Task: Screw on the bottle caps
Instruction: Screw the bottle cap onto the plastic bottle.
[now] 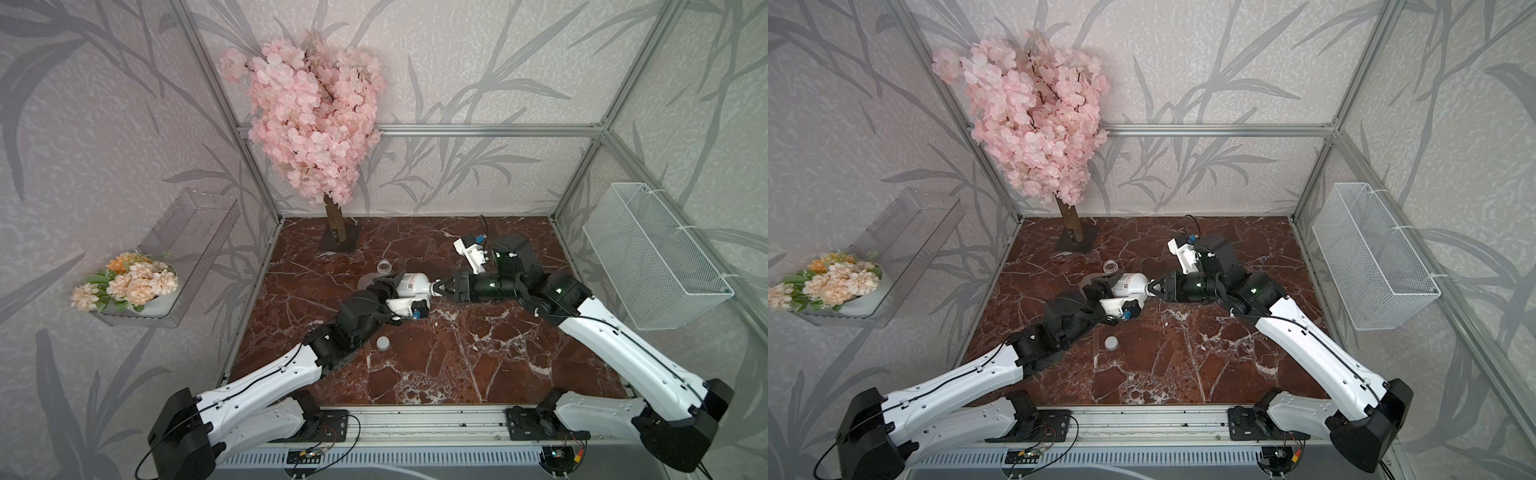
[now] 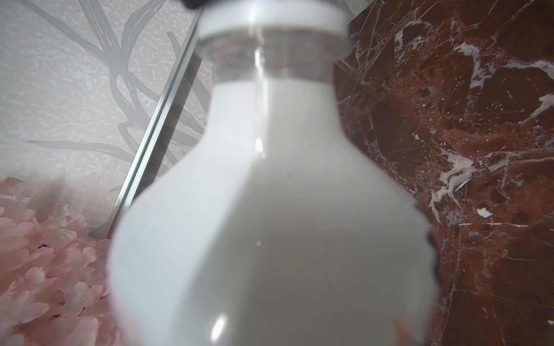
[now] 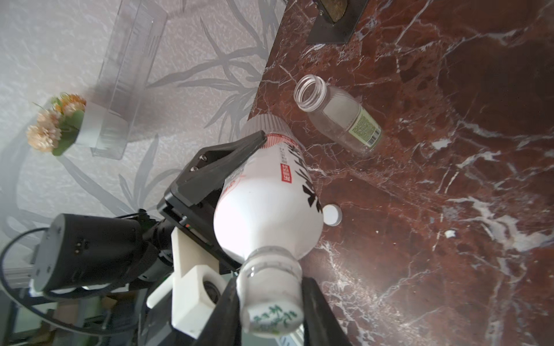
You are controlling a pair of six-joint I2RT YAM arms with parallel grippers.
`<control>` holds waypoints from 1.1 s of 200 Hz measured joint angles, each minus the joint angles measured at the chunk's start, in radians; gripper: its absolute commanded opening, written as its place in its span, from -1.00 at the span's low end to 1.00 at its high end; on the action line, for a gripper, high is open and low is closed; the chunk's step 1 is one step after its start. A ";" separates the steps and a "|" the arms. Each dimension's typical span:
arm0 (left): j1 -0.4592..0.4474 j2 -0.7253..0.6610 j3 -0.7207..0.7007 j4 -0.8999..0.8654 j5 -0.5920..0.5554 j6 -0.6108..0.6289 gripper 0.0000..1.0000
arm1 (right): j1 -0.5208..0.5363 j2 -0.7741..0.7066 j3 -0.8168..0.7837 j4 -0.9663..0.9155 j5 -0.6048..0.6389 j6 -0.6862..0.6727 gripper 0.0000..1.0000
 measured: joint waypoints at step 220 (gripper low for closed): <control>-0.002 -0.021 0.119 -0.328 0.325 -0.198 0.10 | -0.047 -0.200 0.131 -0.235 -0.030 -0.737 0.24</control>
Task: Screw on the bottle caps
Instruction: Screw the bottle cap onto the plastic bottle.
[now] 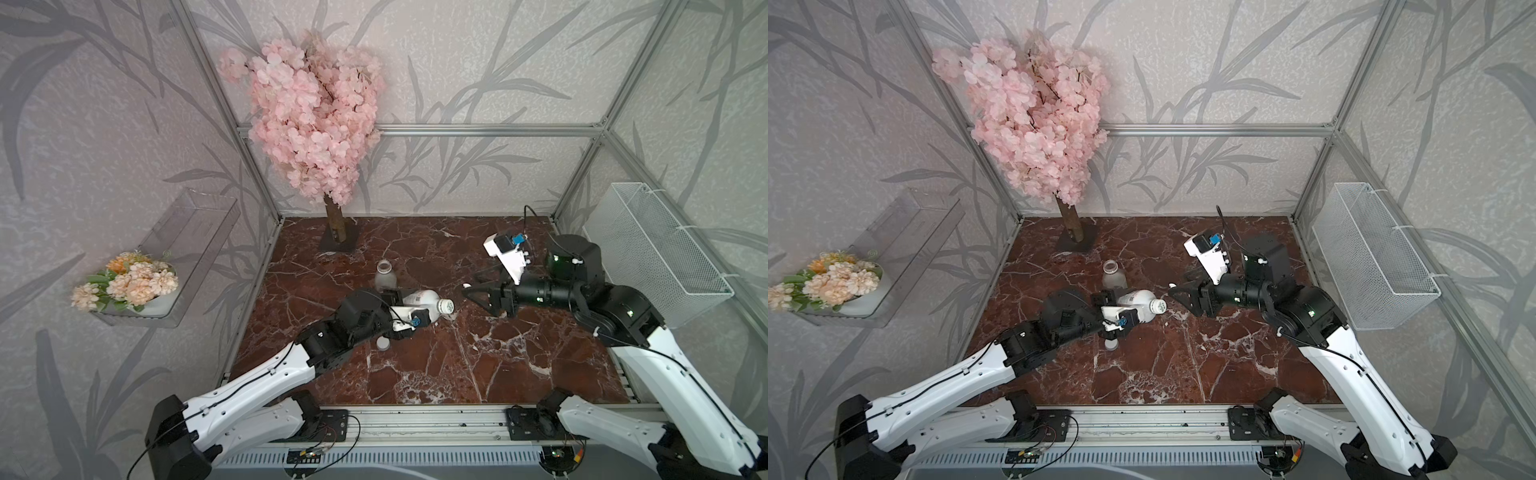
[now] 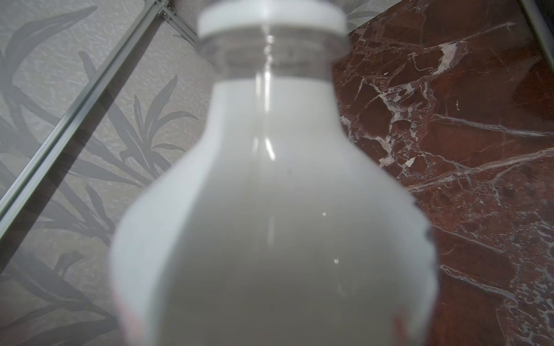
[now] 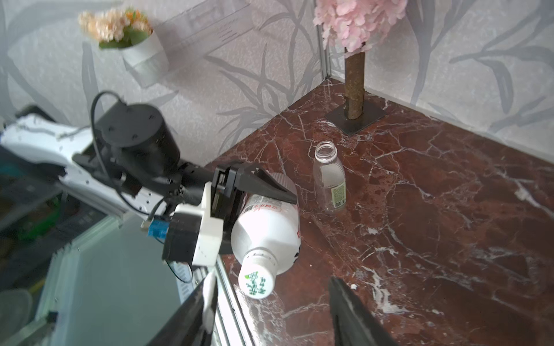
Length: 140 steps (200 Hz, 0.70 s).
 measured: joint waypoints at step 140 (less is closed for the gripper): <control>0.004 0.074 0.117 -0.134 0.177 -0.029 0.07 | 0.247 0.026 0.005 -0.156 0.252 -0.553 0.23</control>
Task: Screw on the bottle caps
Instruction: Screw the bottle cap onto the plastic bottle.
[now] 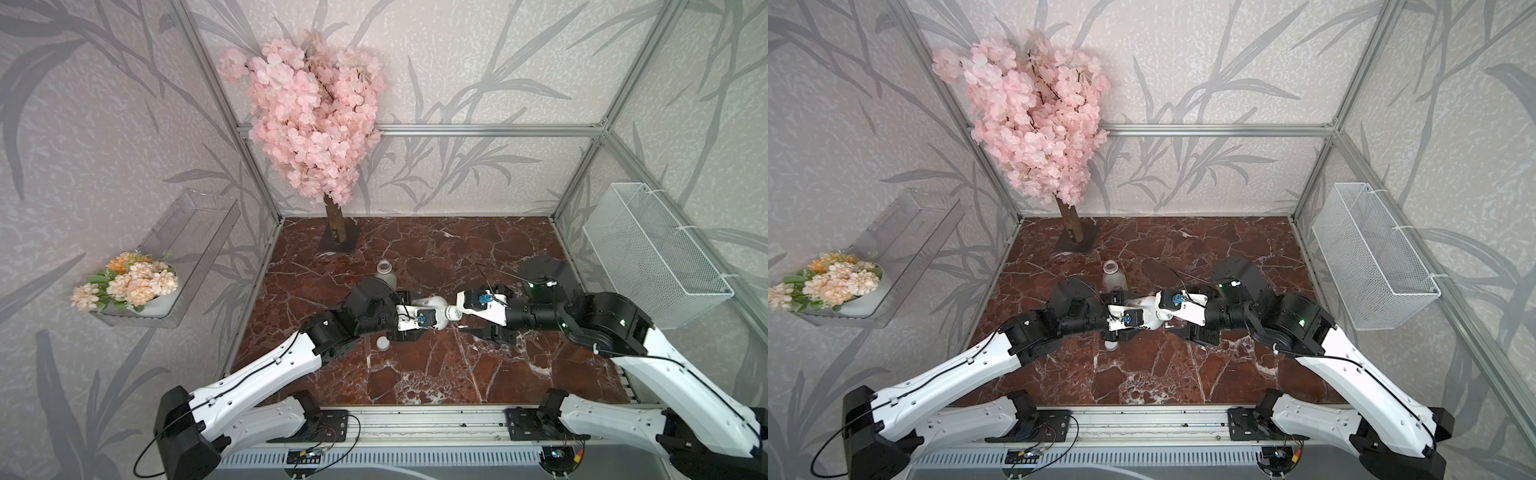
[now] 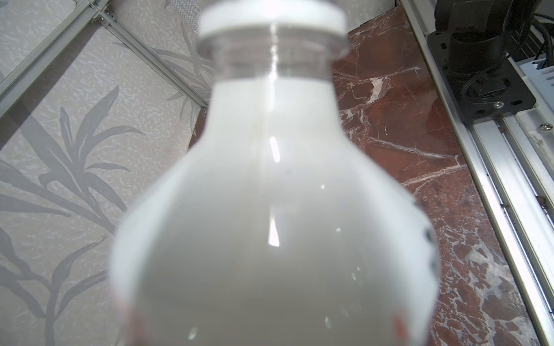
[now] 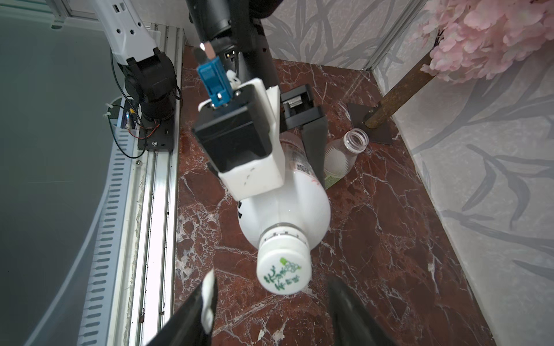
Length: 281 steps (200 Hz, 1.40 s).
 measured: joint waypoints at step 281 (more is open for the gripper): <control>-0.002 -0.050 -0.166 0.333 -0.313 0.058 0.12 | -0.062 0.169 0.037 0.129 0.047 0.725 -1.00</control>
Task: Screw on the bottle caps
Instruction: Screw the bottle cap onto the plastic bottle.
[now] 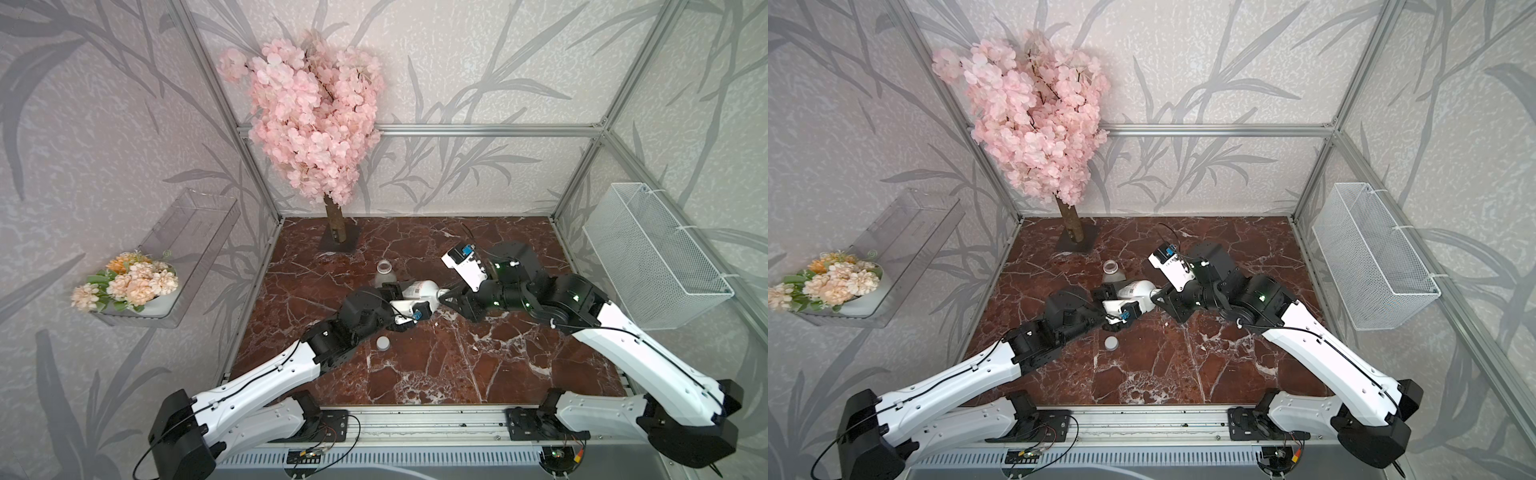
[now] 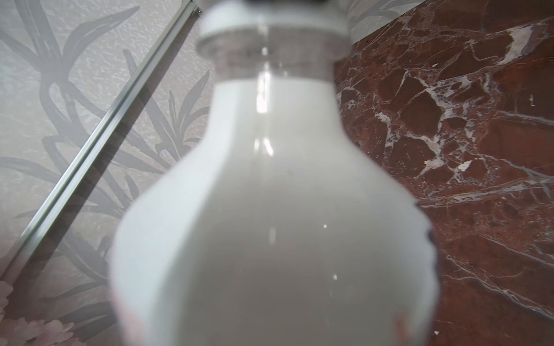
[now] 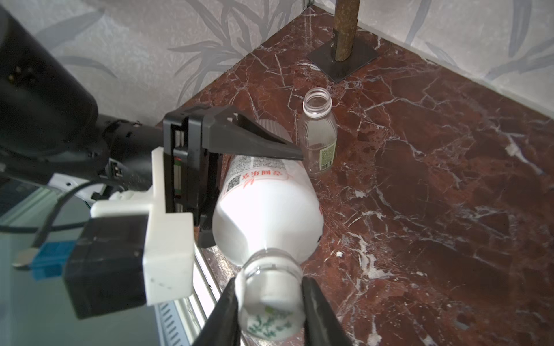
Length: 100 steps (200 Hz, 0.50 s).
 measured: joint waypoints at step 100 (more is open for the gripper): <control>-0.019 0.000 -0.117 0.273 -0.218 0.120 0.14 | -0.088 0.035 -0.054 0.154 -0.155 0.470 -1.00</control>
